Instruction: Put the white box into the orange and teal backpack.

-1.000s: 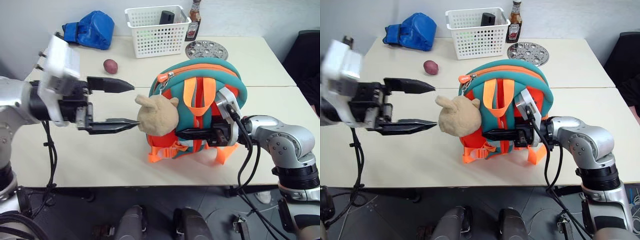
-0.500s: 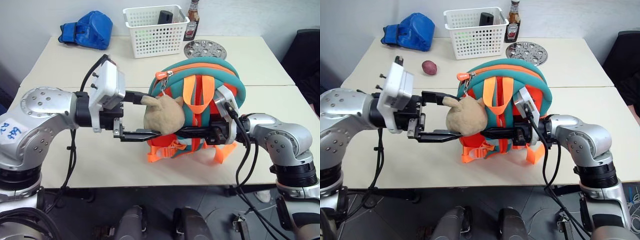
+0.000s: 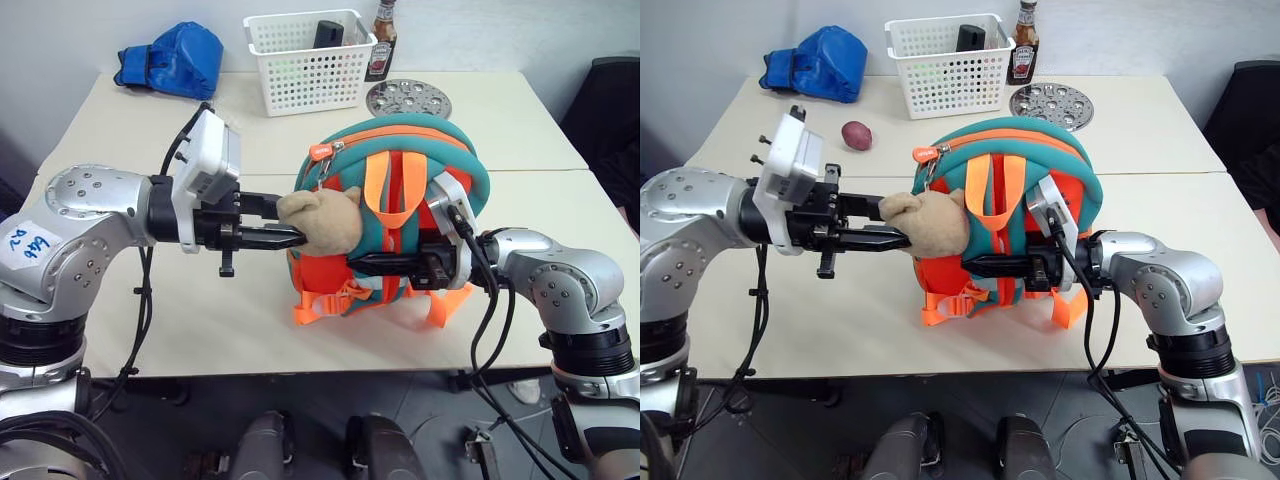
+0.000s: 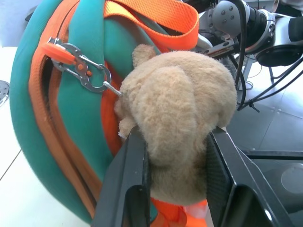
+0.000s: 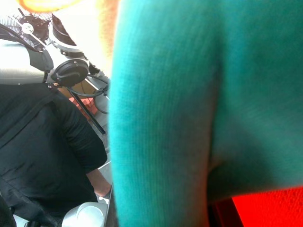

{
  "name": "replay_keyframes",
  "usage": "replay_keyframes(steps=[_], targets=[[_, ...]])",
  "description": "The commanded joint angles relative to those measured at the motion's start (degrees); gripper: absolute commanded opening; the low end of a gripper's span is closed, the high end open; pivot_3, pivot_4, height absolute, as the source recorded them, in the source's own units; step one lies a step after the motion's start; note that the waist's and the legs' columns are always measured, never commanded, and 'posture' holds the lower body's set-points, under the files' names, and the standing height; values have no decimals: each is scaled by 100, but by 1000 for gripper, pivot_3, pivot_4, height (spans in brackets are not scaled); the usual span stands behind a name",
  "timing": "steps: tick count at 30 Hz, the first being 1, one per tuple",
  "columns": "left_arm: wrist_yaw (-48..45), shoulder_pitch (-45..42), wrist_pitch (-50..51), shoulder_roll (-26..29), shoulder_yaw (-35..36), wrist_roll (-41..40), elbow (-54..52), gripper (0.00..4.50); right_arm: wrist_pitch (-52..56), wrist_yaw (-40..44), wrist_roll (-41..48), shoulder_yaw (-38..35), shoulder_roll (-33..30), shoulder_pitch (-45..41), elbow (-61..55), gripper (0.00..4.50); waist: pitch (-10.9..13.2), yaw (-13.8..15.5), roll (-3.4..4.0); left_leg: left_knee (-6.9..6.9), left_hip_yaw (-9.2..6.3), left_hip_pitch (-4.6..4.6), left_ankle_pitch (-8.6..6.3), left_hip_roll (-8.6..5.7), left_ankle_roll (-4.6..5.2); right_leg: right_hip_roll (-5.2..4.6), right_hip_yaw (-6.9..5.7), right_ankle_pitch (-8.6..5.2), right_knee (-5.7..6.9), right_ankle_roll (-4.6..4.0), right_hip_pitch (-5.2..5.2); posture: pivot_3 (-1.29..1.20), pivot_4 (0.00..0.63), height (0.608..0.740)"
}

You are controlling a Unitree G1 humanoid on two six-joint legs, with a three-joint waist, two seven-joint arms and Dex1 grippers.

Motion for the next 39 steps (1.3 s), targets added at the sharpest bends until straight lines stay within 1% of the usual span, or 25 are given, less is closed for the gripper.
replay_keyframes(steps=[1, 6, 9, 11, 14, 18, 21, 25, 27, 30, 32, 35, 37, 39], targets=[[-262, -172, -95, 357, 405, 87, 639, 1049, 9, 131, 165, -328, -221, 68, -130, 0, 0, 3, 0, 0, 1, 0, 0, 0, 0, 0, 0, 0, 0, 0, 0, 0, 150, 740], [-672, -465, -202, 765, 668, 178, 1811, 1049, 3, 334, 292, -497, -438, 158, -102, 0, 0, -2, 0, 0, 3, 0, -1, -1, 2, 1, -1, 0, -1, 0, -2, 0, 150, 740], [-956, -359, -323, 993, 675, 314, 2135, 1049, 53, 320, 409, -584, -475, 196, -108, 0, 0, -7, 0, -4, 7, -1, -2, 0, 2, 1, 1, 0, 0, 0, -7, 0, 150, 740], [-1157, -93, -418, 1116, 617, 403, 2071, 1049, 71, 320, 471, -621, -498, 254, -160, 0, 0, -9, 0, -6, 10, -3, -2, 0, 1, 0, 3, 0, 1, 0, -12, 0, 150, 740], [-1395, 494, -547, 1216, 450, 533, 1706, 1049, 84, 277, 500, -637, -473, 307, -227, 0, 0, -18, 0, -9, 18, -4, -2, 1, 1, -1, 9, 0, 5, 0, -20, 0, 150, 740], [-1484, 1156, -997, 1263, 69, 1039, 1340, 1049, 124, 203, 581, -654, -426, 295, -260, 0, 0, -15, 0, -9, 20, -6, -3, 2, 0, -2, 12, -1, 4, -2, -22, 0, 150, 740], [-1405, 1343, -1247, 1157, -148, 1350, 1341, 1049, 126, 193, 609, -650, -449, 297, -256, 0, 0, -3, 0, -10, 19, -9, -4, 3, 1, -3, 12, -2, 2, -4, -25, 0, 150, 740], [-1257, 1437, -1801, 921, -564, 1984, 1555, 1049, 163, 169, 679, -681, -476, 333, -273, 0, 0, -3, 0, -10, 19, -10, -10, 2, 10, -6, 11, -2, 2, -4, -25, 0, 150, 740], [-1194, 1445, -2157, 761, -879, 2399, 1689, 1049, 170, 205, 730, -701, -512, 416, -368, 0, 0, 2, 0, -10, 20, -10, -11, 2, 10, -6, 11, -2, 3, -4, -26, 0, 150, 740], [-1071, 1271, -2329, 388, -1163, 2700, 2004, 1049, 188, 254, 859, -756, -546, 526, -552, 0, 0, 9, 0, -8, 20, -10, -13, 1, 13, -7, 10, -2, 6, -4, -25, 0, 150, 740], [-1105, 1177, -2481, 239, -1305, 2882, 2214, 1049, 220, 219, 960, -808, -549, 556, -621, 0, 0, 7, 0, -2, 19, -10, -15, 2, 17, -6, 8, -2, 8, -4, -24, 0, 150, 740], [-1014, 872, -2832, -73, -1517, 3240, 2768, 1049, 249, 113, 1085, -870, -520, 606, -755, 0, -1, 12, -1, 3, 20, -10, -24, 3, 33, -6, 9, -2, 10, -4, -23, 0, 150, 740], [-715, 507, -3095, -395, -1520, 3456, 3316, 1049, 226, 33, 1125, -871, -490, 675, -880, 0, -1, 37, 0, 6, 18, -5, -25, 1, 34, -6, 7, -2, 11, -4, -16, 0, 150, 740], [-559, 261, -3192, -599, -1455, 3554, 3679, 1049, 227, -36, 1160, -856, -481, 715, -938, 0, -1, 75, 0, 12, 9, -7, -29, -1, 42, -9, 1, -2, 10, -4, -9, 0, 150, 740]])
